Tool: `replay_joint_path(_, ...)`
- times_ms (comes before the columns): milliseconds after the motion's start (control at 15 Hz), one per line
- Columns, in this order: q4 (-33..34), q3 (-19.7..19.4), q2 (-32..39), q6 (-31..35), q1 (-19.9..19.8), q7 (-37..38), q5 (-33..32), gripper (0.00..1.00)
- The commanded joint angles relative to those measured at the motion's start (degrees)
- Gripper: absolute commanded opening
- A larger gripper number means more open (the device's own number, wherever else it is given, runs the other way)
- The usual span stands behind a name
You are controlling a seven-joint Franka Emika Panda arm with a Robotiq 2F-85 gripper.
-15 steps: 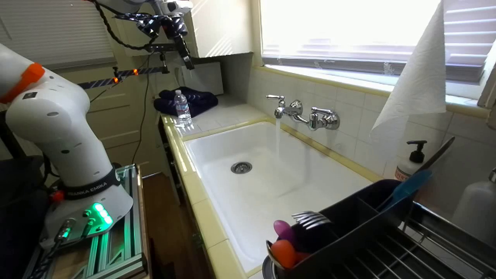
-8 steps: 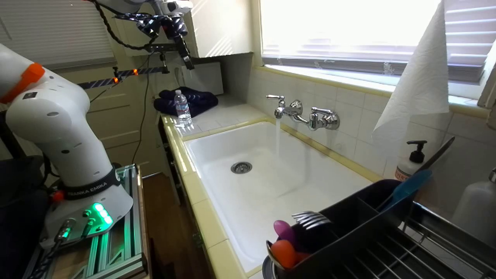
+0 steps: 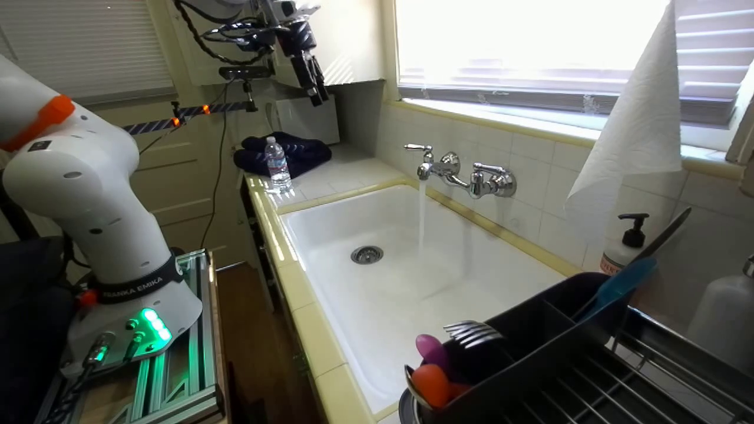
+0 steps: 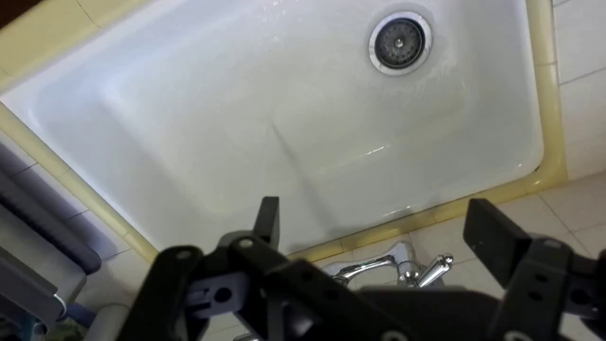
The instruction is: Push the faucet handle on the left backwards then push the faucet to the right.
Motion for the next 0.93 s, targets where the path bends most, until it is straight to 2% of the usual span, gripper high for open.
replay_joint_path(0, 3.43, -0.28, 7.93, 4.99, -0.88, 4.05, -3.24, 1.0)
replay_joint_path(333, 8.94, -1.09, 18.2, 8.8, -0.42, 8.26, -7.39, 1.0)
replay_joint_path(400, 5.89, -2.73, 14.1, 8.03, 1.31, 5.71, -6.09, 1.0)
replay_joint_path(600, 8.42, -3.32, 17.94, 8.3, 1.64, 6.74, -6.82, 1.0)
replay_joint_path(867, 8.95, -3.38, 18.3, 8.3, 1.7, 6.83, -6.83, 1.0)
